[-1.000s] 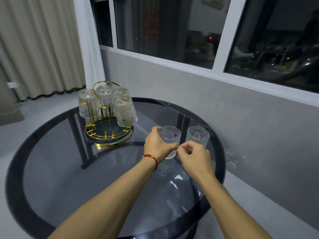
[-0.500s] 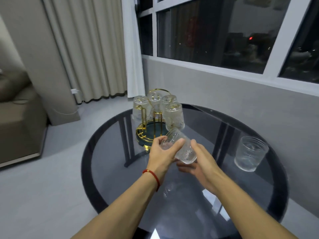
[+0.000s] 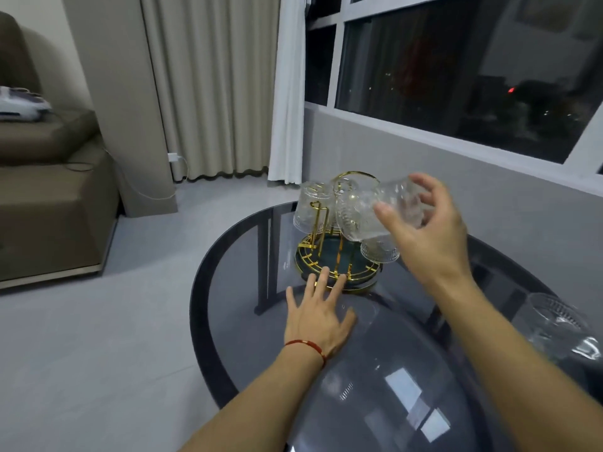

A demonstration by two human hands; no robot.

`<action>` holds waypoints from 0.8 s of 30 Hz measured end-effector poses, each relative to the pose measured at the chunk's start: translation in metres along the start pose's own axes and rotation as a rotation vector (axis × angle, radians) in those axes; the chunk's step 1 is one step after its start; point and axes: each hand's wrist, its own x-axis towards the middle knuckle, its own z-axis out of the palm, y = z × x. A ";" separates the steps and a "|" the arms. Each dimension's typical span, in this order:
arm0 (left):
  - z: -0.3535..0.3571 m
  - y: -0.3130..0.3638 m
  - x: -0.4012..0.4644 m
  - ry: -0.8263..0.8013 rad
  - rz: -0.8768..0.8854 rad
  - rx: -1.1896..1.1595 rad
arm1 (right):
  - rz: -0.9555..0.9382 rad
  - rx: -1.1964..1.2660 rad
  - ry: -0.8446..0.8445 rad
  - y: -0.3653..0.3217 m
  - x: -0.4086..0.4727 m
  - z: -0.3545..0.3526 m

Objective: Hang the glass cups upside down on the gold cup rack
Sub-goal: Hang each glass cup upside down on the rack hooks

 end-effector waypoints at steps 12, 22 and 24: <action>-0.003 0.001 0.000 0.021 -0.009 -0.031 | -0.067 -0.245 -0.235 -0.007 0.077 0.076; 0.000 0.000 0.001 0.040 0.000 -0.039 | -0.086 -0.434 -0.386 0.003 0.063 0.107; 0.001 0.000 0.002 0.053 0.001 -0.038 | -0.088 -0.498 -0.413 0.007 0.060 0.112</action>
